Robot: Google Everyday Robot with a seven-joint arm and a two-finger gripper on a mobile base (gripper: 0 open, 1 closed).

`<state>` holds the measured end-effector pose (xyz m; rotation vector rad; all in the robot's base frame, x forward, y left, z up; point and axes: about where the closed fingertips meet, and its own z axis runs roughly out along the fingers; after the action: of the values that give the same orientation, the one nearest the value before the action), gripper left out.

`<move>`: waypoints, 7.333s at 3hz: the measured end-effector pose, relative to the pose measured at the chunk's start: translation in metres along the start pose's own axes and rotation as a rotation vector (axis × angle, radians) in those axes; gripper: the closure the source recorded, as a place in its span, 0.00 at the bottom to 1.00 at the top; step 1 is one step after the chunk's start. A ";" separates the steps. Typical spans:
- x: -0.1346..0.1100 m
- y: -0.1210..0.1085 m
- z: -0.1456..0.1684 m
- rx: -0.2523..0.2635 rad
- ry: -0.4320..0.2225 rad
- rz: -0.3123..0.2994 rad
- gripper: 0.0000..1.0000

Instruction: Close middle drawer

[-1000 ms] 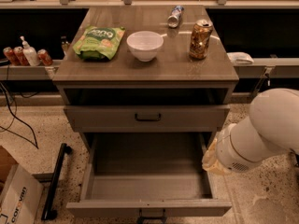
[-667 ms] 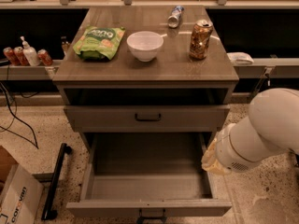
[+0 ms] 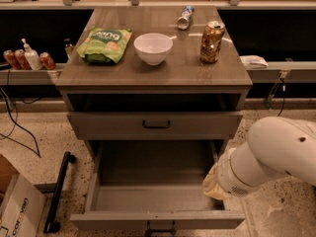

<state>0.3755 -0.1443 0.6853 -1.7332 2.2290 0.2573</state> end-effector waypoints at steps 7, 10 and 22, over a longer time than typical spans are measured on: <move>0.070 0.046 0.162 -0.213 -0.142 0.275 1.00; 0.082 0.048 0.218 -0.220 -0.144 0.269 1.00; 0.085 -0.139 0.290 0.174 -0.279 0.210 0.57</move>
Offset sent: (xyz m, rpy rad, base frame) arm -0.0281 0.0181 -0.1079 0.1212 0.1323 -0.0420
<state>0.5280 -0.1634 0.3902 -1.2900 2.1548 0.3196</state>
